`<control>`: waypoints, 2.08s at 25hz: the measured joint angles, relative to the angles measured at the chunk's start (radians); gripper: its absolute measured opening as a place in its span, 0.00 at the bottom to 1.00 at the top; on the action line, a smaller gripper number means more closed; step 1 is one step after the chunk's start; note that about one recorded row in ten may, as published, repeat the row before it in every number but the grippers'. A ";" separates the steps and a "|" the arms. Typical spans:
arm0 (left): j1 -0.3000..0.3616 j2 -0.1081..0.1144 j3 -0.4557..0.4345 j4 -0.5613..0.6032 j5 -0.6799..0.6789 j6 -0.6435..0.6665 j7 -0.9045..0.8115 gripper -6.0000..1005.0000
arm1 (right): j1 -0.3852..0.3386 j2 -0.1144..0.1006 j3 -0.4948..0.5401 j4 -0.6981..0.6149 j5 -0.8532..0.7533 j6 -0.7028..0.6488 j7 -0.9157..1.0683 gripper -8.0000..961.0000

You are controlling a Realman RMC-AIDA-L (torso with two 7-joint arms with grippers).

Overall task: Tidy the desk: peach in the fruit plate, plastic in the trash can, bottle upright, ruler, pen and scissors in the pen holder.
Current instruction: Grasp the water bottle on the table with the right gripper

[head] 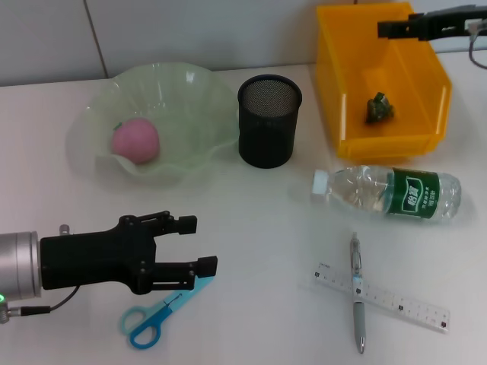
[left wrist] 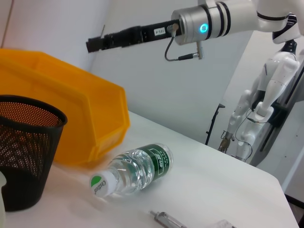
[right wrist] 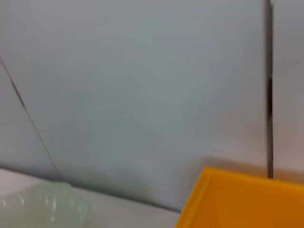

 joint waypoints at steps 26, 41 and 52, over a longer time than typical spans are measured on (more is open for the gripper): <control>0.001 0.003 -0.009 0.000 -0.004 0.008 -0.017 0.86 | 0.081 -0.080 -0.127 -0.183 -0.399 -0.677 0.005 0.74; 0.000 -0.001 -0.046 0.000 -0.006 0.004 -0.020 0.86 | 0.118 0.002 -0.315 -0.165 -0.521 -0.525 -0.111 0.74; 0.005 -0.003 -0.063 -0.009 -0.007 0.007 -0.023 0.86 | 0.099 0.057 -0.302 -0.184 -0.561 -0.463 -0.139 0.74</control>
